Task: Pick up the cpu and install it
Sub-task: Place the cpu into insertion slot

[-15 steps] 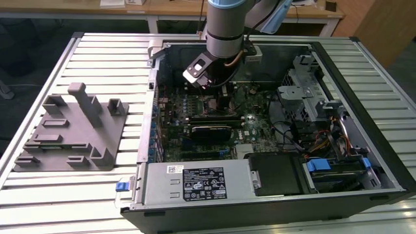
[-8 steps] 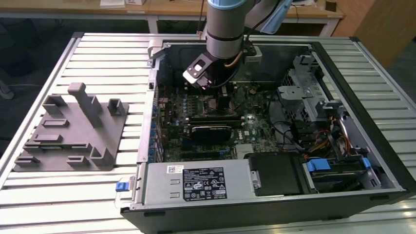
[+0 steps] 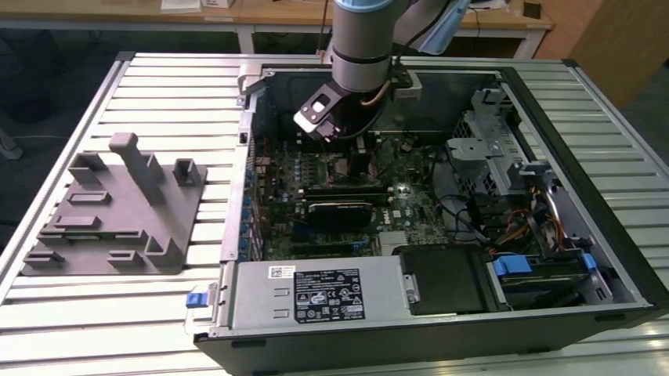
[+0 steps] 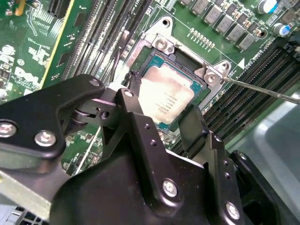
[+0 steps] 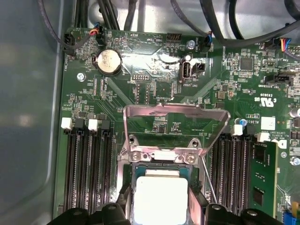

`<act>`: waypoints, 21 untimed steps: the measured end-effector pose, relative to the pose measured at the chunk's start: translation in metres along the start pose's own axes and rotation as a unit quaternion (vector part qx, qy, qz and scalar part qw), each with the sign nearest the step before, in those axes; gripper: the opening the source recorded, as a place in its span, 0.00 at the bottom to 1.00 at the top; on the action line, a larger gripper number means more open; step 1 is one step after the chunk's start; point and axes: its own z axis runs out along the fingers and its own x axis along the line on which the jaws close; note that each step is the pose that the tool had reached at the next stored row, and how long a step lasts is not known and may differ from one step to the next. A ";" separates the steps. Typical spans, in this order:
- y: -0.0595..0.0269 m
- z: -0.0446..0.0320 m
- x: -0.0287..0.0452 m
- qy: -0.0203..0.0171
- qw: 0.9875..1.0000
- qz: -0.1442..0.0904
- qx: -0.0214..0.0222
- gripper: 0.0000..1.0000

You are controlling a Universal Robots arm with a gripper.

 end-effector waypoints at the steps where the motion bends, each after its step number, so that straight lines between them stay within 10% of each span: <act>1: 0.0000 -0.0016 0.0000 0.000 1.000 0.000 0.000 0.60; 15: 0.0003 -0.0114 -0.0004 0.000 1.000 0.000 0.000 0.59; 21: 0.0003 -0.0123 -0.0004 0.000 1.000 0.000 0.000 0.35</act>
